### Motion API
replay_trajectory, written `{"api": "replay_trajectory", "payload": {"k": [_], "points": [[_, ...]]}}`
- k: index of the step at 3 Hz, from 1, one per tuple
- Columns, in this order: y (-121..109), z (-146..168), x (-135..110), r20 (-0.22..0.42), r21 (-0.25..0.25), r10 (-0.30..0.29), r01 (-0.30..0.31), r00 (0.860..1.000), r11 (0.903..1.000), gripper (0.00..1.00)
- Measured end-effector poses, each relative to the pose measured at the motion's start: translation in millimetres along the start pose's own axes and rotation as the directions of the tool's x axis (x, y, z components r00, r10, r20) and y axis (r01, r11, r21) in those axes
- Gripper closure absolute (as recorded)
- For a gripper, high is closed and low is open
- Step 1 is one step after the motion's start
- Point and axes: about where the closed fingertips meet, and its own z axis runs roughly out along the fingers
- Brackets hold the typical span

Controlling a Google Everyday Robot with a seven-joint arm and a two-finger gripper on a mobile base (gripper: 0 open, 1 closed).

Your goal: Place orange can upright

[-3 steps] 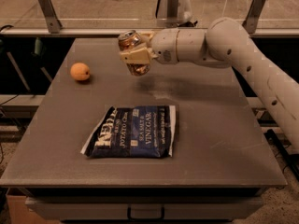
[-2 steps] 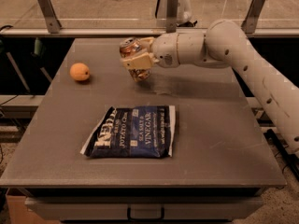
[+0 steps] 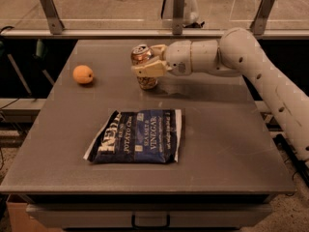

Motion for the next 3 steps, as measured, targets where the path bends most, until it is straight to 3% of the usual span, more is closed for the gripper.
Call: {"api": "replay_trajectory", "payload": {"k": [1, 2, 3], "points": [[1.7, -6.9, 8.0, 0.007, 0.007, 0.01, -0.01, 1.0, 0.9999, 0.13], [3.2, -17.2, 13.8, 0.01, 0.03, 0.021, -0.021, 1.0, 0.9993, 0.0], [11.9, -46.8, 1.1, 0.022, 0.104, 0.006, -0.008, 1.0, 0.9946, 0.0]]}}
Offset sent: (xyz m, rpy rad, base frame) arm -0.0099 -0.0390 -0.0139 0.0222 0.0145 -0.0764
